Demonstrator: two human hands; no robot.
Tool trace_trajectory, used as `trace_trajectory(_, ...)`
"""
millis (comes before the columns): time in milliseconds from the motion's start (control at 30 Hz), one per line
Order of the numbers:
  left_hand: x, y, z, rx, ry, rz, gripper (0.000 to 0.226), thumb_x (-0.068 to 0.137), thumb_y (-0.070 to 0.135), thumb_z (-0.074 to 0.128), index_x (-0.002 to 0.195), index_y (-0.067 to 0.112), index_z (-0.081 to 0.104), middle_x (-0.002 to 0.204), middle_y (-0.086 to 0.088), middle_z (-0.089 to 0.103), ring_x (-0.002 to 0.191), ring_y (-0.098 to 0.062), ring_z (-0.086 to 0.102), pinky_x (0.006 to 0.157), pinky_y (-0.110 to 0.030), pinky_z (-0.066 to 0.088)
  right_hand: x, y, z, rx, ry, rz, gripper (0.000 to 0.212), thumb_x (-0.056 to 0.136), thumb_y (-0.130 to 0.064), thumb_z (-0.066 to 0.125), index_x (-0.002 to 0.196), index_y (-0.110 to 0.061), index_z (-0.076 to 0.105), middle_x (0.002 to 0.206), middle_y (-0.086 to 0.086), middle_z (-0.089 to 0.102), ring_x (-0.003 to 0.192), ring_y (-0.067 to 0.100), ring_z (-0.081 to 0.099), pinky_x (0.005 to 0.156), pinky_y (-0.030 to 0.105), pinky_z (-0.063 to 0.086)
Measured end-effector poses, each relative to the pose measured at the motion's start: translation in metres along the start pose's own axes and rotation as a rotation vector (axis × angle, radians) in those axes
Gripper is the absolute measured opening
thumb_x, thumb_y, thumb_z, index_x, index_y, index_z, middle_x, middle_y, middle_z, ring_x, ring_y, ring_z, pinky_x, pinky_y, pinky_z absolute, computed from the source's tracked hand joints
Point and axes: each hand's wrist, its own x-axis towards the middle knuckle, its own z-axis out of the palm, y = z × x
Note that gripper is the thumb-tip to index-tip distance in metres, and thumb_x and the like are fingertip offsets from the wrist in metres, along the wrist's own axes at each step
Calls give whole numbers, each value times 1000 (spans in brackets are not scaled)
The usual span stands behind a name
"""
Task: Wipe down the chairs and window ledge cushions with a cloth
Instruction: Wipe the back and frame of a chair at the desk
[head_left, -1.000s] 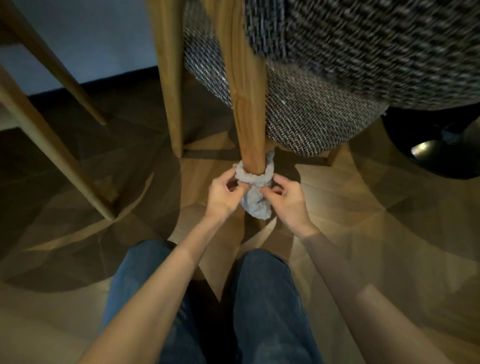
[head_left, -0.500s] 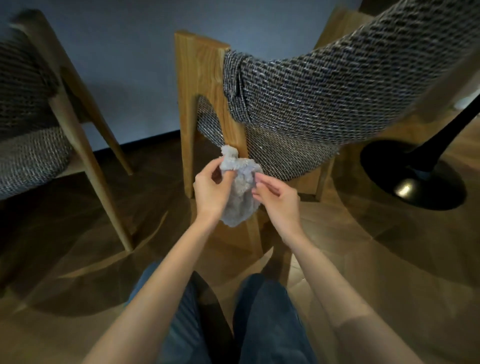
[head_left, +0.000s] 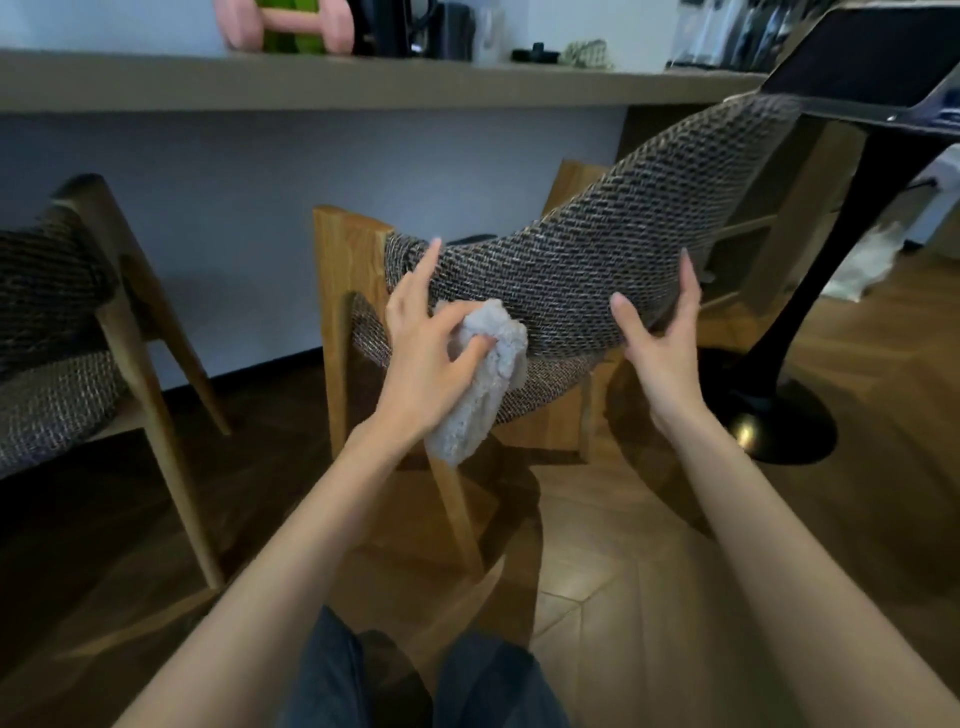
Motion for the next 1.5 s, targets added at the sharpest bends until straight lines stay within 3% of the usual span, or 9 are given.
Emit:
trace_trajectory(167,33,15,6,53,-123,-33,15,89,28,63,94,14,66,159,4,13,145,-35,-9,114,-40,-2,8,-3,7,-229,-28,-58,96,82,-42,72,144,-56,0,157,12,11,144,21,19,114,38,27)
trace_trajectory(433,38,12,-9,289,-69,-14,17,89,24,61,97,10,67,142,-3,38,132,-26,27,109,-51,28,3,-7,14,-227,-44,-92,81,86,-40,68,135,-60,7,153,15,13,142,31,20,107,34,27)
trace_trajectory(600,29,-17,-40,342,-20,-56,15,91,20,59,99,9,64,146,-1,38,135,-24,32,105,-42,36,-16,-12,46,-224,-96,-94,80,83,-44,69,139,-56,13,152,12,7,139,32,22,101,30,34)
trace_trajectory(733,16,-33,-58,320,46,-119,10,93,16,56,91,6,59,152,1,32,136,-23,32,97,-31,32,-34,-12,77,-235,-167,-99,88,78,-46,73,142,-53,12,153,9,-2,137,39,18,104,53,41)
trace_trajectory(833,3,-37,-61,273,113,-147,12,94,16,54,82,14,51,155,4,27,137,-19,34,92,-28,36,-45,-11,98,-256,-203,-135,91,76,-46,75,142,-53,13,153,4,-7,135,39,17,104,53,40)
trace_trajectory(1067,-15,-55,-77,234,191,-195,15,95,14,53,108,11,58,156,3,24,137,-12,32,90,-3,25,-71,-15,150,-280,-352,-224,87,77,-43,72,143,-50,15,148,-3,-12,127,29,21,93,30,32)
trace_trajectory(1233,-29,-68,-77,198,202,-136,23,93,10,52,116,11,56,148,3,37,133,-8,37,103,-10,30,-84,1,160,-329,-362,-320,76,79,-20,73,142,-40,36,149,7,-4,118,26,31,98,29,38)
trace_trajectory(1367,-37,-69,-79,195,101,-148,21,89,9,54,110,11,58,104,6,54,97,-9,52,83,-25,42,-77,-5,158,-394,-237,-317,57,83,-8,67,134,-28,52,143,9,15,113,21,38,97,13,36)
trace_trajectory(1500,-33,-51,-94,138,-107,-247,21,90,12,57,110,12,62,101,6,60,92,-11,55,79,-25,41,-67,-30,149,-421,-292,-185,58,80,-1,67,129,-30,57,139,9,23,112,18,43,89,-4,26)
